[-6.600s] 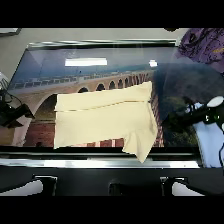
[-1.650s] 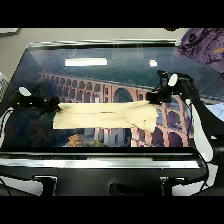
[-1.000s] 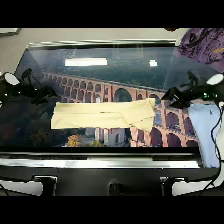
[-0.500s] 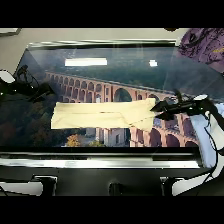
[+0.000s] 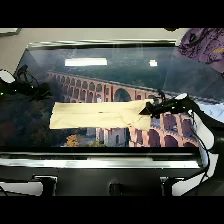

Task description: Fold the clothes and pants, and hang the long-sleeved shirts on hangers.

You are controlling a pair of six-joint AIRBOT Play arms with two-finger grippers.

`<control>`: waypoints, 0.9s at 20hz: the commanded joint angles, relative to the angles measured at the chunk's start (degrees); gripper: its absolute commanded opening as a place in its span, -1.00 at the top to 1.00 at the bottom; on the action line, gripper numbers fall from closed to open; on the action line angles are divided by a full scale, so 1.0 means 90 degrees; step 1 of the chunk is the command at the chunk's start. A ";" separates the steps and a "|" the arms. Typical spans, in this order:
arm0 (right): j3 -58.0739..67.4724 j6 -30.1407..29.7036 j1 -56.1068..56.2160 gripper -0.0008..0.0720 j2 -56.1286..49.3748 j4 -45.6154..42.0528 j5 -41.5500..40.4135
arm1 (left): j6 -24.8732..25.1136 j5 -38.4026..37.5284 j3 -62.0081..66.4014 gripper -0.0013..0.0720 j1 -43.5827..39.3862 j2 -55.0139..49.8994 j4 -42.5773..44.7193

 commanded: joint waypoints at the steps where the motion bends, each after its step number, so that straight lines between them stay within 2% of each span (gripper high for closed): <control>1: 0.0833 0.1275 -0.0044 0.88 0.0661 -0.1214 0.0602 | 0.0017 0.0044 0.0007 0.91 -0.0284 -0.0039 -0.0318; 3: 0.1807 0.2069 -0.0056 0.88 0.0957 -0.2516 0.1511 | 0.0002 0.0219 0.0005 0.91 -0.0763 -0.0151 -0.0476; 4: 0.2242 0.2237 -0.0053 0.88 0.1044 -0.2951 0.1940 | -0.0012 0.0372 0.0005 0.91 -0.1061 -0.0243 -0.0614; 6: 0.2943 0.2829 -0.0083 0.88 0.1202 -0.3558 0.2477 | -0.0104 0.0726 0.0007 0.91 -0.1744 -0.0517 -0.1056; 9: 0.3861 0.3254 -0.0083 0.88 0.1234 -0.4267 0.3512 | -0.0250 0.1360 0.0019 0.91 -0.2764 -0.0959 -0.1870; 11: 0.4362 0.3354 -0.0083 0.88 0.1234 -0.4386 0.3959 | -0.0250 0.1955 0.0022 0.91 -0.3427 -0.1229 -0.2567; 13: 0.4716 0.3507 -0.0083 0.88 0.1314 -0.4337 0.3944 | -0.0350 0.2475 0.0024 0.91 -0.3995 -0.1477 -0.3215; 18: 0.4813 0.3730 -0.0080 0.88 0.1593 -0.4277 0.3942 | -0.0369 0.2616 0.1098 0.91 -0.5170 -0.2475 -0.4114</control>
